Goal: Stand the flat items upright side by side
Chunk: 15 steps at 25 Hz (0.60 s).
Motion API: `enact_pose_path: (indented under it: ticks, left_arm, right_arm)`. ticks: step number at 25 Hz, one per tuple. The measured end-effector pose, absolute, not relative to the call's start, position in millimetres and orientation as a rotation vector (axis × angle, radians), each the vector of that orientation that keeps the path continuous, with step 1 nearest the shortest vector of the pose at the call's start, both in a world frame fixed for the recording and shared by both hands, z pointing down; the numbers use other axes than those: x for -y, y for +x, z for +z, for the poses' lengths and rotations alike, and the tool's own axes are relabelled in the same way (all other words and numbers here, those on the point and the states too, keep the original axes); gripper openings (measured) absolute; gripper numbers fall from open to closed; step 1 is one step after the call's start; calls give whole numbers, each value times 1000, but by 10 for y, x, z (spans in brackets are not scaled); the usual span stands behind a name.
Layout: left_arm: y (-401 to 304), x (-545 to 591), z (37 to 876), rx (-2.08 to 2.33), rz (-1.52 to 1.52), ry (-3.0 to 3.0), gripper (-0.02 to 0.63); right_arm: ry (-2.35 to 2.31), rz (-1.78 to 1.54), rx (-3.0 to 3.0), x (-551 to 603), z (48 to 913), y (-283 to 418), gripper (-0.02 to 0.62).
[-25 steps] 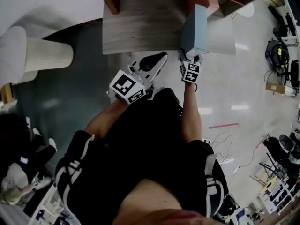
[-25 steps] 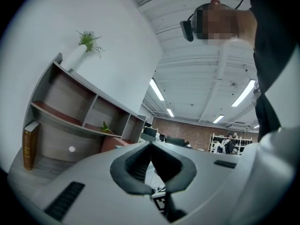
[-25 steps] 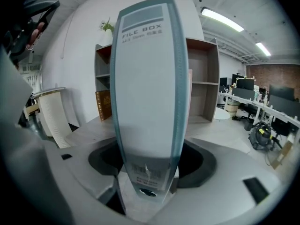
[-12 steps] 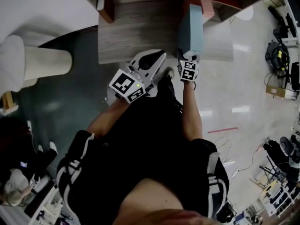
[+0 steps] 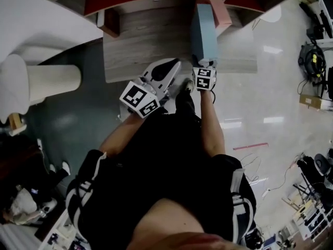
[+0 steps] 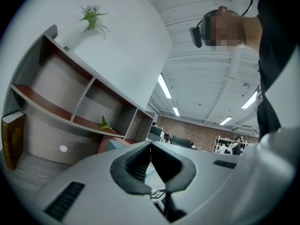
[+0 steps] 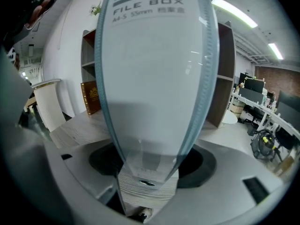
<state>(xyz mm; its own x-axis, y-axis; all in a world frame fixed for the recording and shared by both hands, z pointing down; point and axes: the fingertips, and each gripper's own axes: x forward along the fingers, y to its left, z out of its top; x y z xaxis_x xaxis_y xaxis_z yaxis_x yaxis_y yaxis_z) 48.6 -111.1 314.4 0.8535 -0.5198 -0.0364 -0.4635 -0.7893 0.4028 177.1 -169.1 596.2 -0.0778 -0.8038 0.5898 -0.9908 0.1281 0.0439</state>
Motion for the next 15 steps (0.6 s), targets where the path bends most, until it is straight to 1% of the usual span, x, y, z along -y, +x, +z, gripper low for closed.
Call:
enact_pose_path:
  ticks: [15]
  left_arm:
    - [781,1511,3261,738,-183,2605,25]
  right_arm:
    - [1716,542,1931,2153,5990,1988,313]
